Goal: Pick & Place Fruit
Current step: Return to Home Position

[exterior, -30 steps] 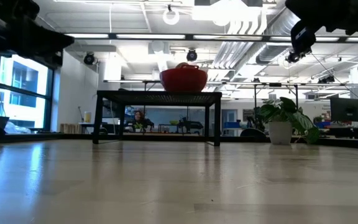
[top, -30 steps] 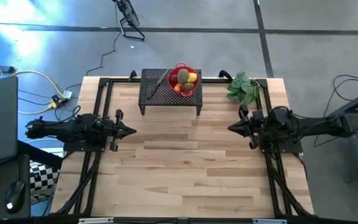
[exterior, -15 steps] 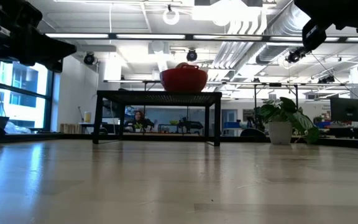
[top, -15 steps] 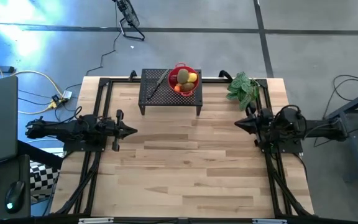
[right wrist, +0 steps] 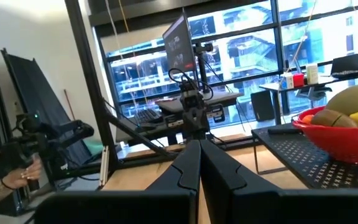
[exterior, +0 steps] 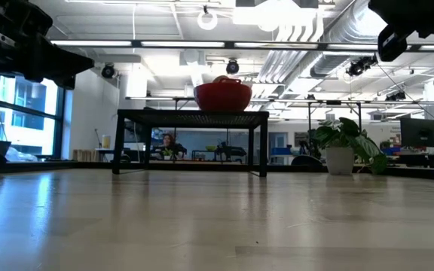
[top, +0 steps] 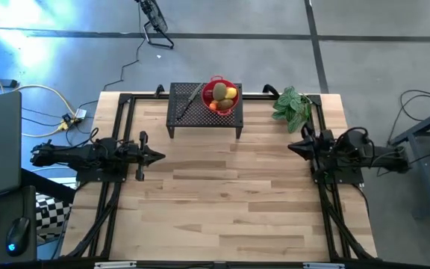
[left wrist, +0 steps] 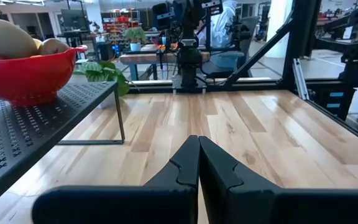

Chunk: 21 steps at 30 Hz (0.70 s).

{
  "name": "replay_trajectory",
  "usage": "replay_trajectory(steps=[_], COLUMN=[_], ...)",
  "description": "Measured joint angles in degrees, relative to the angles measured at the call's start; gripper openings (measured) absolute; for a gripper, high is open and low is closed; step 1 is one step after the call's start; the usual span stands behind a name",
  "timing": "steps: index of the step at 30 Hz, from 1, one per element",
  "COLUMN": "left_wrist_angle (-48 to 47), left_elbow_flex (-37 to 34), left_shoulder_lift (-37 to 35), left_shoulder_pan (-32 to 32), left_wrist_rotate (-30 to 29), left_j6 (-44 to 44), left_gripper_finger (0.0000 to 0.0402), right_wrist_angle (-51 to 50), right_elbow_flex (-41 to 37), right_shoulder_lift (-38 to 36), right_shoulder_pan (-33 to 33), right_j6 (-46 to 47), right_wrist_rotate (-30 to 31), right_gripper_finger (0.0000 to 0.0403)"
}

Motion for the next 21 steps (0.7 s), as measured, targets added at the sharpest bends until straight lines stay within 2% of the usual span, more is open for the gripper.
replay_trajectory(steps=[3, 8, 14, 21], left_wrist_angle=[0.0, -0.6, -0.7, -0.9], left_elbow_flex=[0.0, 0.0, 0.1, 0.1], left_shoulder_lift=[0.0, 0.0, 0.0, 0.0], left_shoulder_pan=[0.0, 0.0, 0.0, 0.0], left_wrist_rotate=[0.0, 0.0, 0.0, 0.0], left_j6=[0.0, -0.1, -0.2, -0.2], left_gripper_finger=[0.0, 0.0, 0.0, 0.0], right_wrist_angle=[-1.0, -2.3, -7.0, -7.1], right_elbow_flex=[0.0, 0.0, 0.0, 0.0], right_shoulder_lift=[-2.3, -2.2, -2.0, -2.0], right_shoulder_pan=[0.0, 0.0, 0.0, 0.0], right_j6=[-0.5, -0.5, 0.9, -0.4], right_wrist_rotate=[0.0, -0.2, 3.2, 2.6], right_gripper_finger=[0.0003, 0.0003, 0.0003, 0.0003])
